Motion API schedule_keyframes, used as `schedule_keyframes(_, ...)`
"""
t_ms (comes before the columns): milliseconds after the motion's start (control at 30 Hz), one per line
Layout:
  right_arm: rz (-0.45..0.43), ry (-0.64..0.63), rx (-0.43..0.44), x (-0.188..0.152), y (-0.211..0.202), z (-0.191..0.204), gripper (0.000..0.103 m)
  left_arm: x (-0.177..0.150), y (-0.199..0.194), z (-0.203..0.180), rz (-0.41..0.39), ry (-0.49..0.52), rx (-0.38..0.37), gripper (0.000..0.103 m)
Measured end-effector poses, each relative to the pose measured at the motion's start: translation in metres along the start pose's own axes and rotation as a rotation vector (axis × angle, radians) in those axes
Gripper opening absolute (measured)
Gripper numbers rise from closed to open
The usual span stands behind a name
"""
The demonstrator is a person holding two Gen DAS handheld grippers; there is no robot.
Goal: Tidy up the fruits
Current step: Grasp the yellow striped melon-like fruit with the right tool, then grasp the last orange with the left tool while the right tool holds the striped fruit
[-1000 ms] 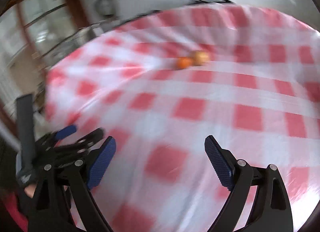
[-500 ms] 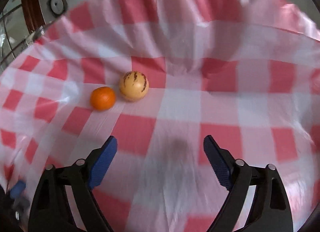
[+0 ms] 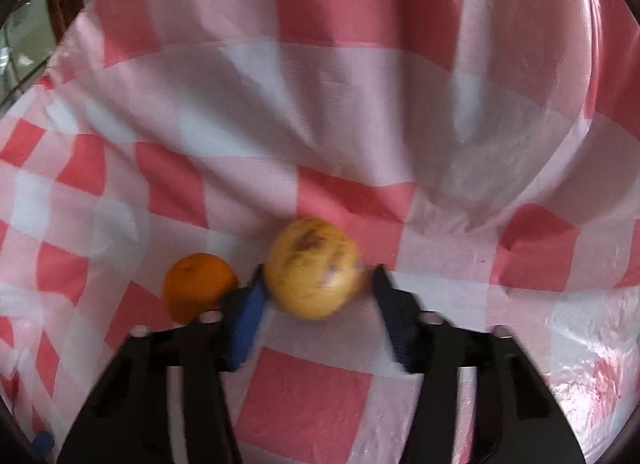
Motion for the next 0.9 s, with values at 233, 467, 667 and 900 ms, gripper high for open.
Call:
schedule_keyframes(233,-0.071,0.153,0.083,-0.05,-0.061,-0.032,0.044,0.0,0.001,0.001,0.006,-0.001,0.01,0.101)
schedule_keyframes(467,-0.17,0.314,0.092,-0.088,-0.102,-0.081,0.044,0.0,-0.001,0.003,0.001,-0.016,0.006,0.101)
schedule_keyframes(667,-0.21,0.382,0.156,-0.09,-0.105,-0.093,0.045,-0.002,0.004,-0.004,0.045,0.028,0.018,0.101)
schedule_keyframes(900,-0.221,0.371,0.187,-0.085,-0.106,-0.086,0.045,0.019,0.033,-0.031,0.084,0.088,0.063,0.101)
Point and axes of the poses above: each gripper's, at about its wrist camera, not at the fingertips, and y roughly the way its jaws point, z to its left, x to its top, the point moved 4 cm from there along y, roughly the way its jaws point
